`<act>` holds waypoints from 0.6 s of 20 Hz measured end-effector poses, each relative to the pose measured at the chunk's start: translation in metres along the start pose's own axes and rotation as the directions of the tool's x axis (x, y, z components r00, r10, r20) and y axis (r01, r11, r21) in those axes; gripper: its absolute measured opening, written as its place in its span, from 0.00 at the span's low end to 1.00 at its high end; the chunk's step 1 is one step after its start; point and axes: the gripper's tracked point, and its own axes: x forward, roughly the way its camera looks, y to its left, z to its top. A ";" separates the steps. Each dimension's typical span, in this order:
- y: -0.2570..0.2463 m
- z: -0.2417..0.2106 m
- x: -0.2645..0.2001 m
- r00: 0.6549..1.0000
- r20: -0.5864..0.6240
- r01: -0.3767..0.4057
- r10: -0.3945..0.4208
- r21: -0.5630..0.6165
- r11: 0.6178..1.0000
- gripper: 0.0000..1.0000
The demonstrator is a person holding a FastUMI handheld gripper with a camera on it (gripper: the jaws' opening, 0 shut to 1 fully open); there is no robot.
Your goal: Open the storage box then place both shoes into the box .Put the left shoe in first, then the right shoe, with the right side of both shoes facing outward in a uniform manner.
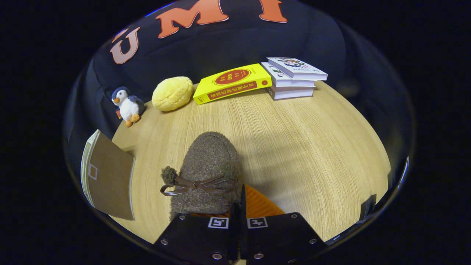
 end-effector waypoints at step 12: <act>0.171 0.051 -0.068 0.988 0.061 -0.138 0.143 -0.076 0.987 0.04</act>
